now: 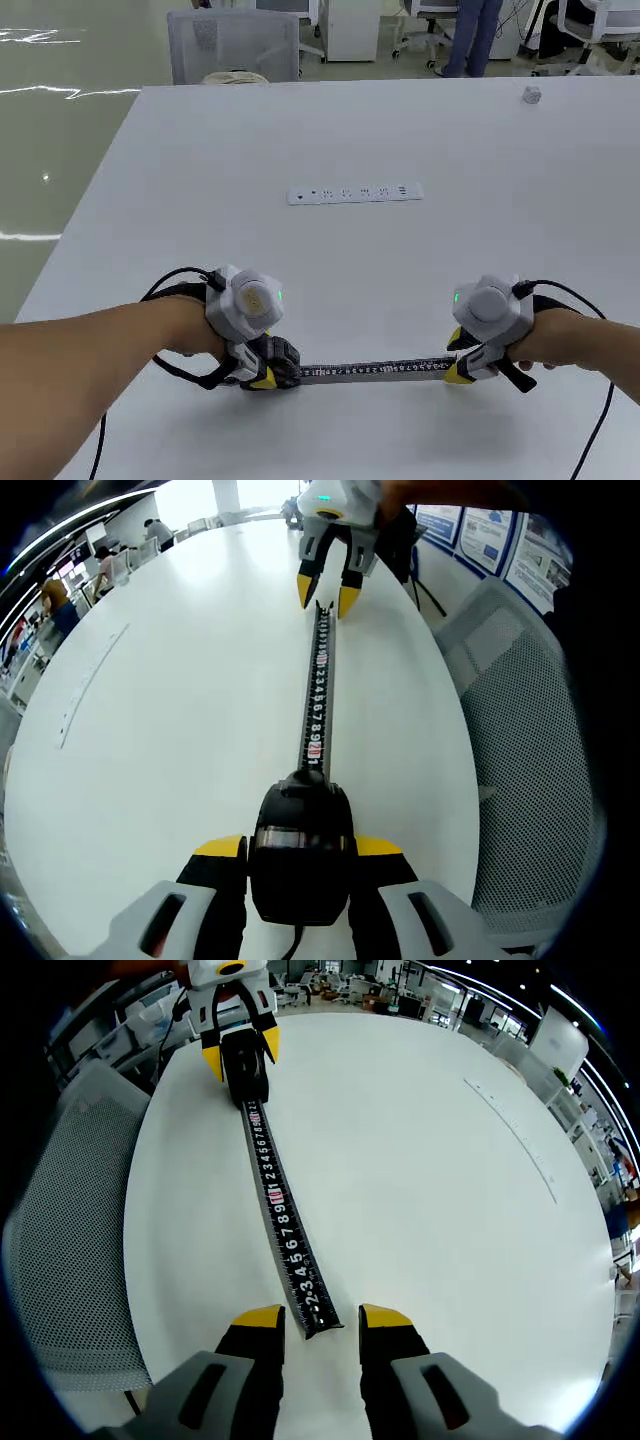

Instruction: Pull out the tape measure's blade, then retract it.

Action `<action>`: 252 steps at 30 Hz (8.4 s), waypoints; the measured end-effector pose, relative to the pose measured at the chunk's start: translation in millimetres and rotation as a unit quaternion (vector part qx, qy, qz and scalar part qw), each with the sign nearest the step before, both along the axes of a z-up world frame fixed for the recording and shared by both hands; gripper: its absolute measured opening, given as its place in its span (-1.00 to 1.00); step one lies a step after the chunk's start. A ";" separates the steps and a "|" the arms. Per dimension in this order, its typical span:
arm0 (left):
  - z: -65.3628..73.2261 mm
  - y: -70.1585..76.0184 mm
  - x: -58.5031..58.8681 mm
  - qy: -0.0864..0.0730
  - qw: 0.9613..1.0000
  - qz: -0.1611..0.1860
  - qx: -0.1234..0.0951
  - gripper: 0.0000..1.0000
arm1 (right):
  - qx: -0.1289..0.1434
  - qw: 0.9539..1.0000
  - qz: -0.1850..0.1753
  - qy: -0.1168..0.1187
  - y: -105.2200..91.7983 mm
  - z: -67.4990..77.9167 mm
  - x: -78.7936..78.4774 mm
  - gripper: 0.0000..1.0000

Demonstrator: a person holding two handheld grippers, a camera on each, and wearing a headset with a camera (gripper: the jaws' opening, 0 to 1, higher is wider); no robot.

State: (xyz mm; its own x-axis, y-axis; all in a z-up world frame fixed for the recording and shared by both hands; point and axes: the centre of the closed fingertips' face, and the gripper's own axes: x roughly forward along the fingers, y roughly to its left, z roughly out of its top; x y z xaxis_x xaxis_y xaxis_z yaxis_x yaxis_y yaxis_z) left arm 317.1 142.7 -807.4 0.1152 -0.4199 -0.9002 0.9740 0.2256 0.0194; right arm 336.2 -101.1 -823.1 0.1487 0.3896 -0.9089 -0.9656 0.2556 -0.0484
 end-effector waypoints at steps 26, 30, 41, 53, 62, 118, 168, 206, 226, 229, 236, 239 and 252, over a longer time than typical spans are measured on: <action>46.2 63.5 16.3 -0.031 0.949 0.258 -0.178 0.26 | 0.070 0.988 -0.138 -0.023 -23.2 16.9 -3.2 0.05; 52.4 82.6 12.5 -0.043 0.935 0.293 -0.194 0.32 | 0.093 0.979 -0.174 -0.043 -33.1 21.7 -4.2 0.12; 71.2 112.4 -11.3 -0.100 0.908 0.335 -0.232 0.36 | 0.117 0.968 -0.215 -0.064 -56.5 33.5 -17.3 0.28; 73.7 131.7 -39.8 -0.118 0.891 0.360 -0.249 0.52 | 0.139 0.958 -0.234 -0.088 -68.4 46.2 -28.2 0.45; 69.5 149.4 -58.7 -0.129 0.875 0.390 -0.258 0.71 | 0.157 0.952 -0.246 -0.092 -80.1 49.5 -48.9 0.61; 82.4 165.2 -107.2 -0.131 0.854 0.423 -0.274 1.00 | 0.171 0.939 -0.279 -0.105 -110.6 63.3 -100.7 0.98; 104.2 76.6 -68.1 -0.146 0.848 0.451 -0.237 1.00 | 0.086 0.993 -0.035 -0.068 -46.7 81.7 -37.2 0.91; 100.1 41.5 -34.7 -0.212 0.801 0.507 -0.237 1.00 | 0.032 0.995 0.093 0.004 -3.7 59.4 -13.6 0.42; 77.8 35.9 -28.2 -0.186 0.803 0.518 -0.227 1.00 | -0.015 0.989 0.142 0.034 0.5 14.2 -8.3 -0.03; 70.5 36.8 -27.5 -0.183 0.805 0.520 -0.220 1.00 | -0.023 0.988 0.147 0.041 -0.8 5.5 -11.3 -0.12; 65.9 39.3 -23.5 -0.177 0.795 0.534 -0.227 1.00 | -0.027 0.989 0.143 0.038 0.4 -3.0 -11.1 -0.26; 64.6 39.6 -23.8 -0.177 0.795 0.534 -0.226 1.00 | -0.032 0.988 0.147 0.038 -1.0 -5.6 -10.9 -0.30; 53.0 32.3 -21.3 -0.176 0.793 0.538 -0.227 1.00 | -0.034 0.988 0.147 0.035 -1.4 -11.5 -8.8 -0.62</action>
